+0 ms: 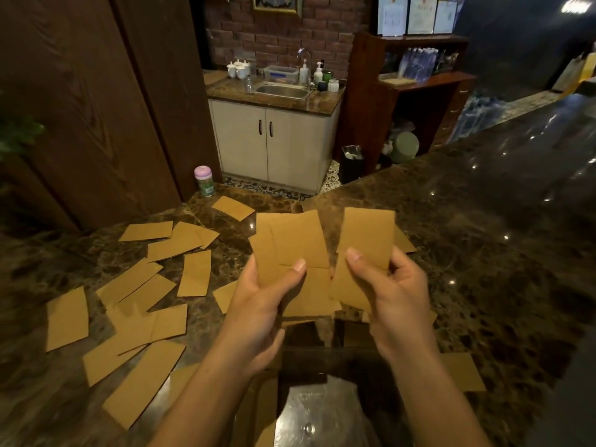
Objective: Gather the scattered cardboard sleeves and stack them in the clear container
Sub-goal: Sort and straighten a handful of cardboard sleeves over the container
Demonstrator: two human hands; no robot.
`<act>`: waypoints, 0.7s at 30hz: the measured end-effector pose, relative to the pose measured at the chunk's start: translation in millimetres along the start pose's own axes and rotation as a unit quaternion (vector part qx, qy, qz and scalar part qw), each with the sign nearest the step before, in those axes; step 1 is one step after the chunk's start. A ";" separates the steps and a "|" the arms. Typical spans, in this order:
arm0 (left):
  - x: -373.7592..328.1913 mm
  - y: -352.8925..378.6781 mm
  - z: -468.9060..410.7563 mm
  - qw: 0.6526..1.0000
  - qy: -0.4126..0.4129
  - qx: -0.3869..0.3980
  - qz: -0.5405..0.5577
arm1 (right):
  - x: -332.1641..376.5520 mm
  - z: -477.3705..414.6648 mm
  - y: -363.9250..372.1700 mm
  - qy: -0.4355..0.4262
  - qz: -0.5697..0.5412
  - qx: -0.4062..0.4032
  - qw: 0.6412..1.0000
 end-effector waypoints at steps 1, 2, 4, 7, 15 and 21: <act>-0.3 -1.8 1.2 1.000 0.008 -0.004 -0.004 | 1.5 1.0 -3.4 0.012 -0.020 0.001 1.000; -1.0 -2.2 2.9 1.000 0.014 -0.007 -0.009 | 2.8 3.2 -4.2 0.025 -0.034 0.013 0.999; -2.5 0.0 5.5 0.999 0.025 -0.011 -0.023 | 3.8 9.3 0.9 0.035 -0.033 0.050 0.998; -3.2 7.9 8.6 0.999 0.044 -0.002 -0.029 | -3.2 16.3 10.5 0.038 0.008 0.081 0.996; 1.4 5.3 11.3 1.000 0.017 -0.021 -0.010 | -1.8 10.2 -1.4 0.037 -0.016 0.008 0.999; 1.5 3.5 10.0 0.998 0.047 -0.023 -0.040 | -7.1 9.4 -0.4 0.130 -0.010 0.089 0.987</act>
Point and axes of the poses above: each hand's wrist, its own z-axis away from the middle knuckle, its own y-axis out of the palm, x = y × z, the point moved 5 cm from there along -z, towards the middle knuckle, and after that the axes turned 5 degrees about -z, right-handed, at the moved point
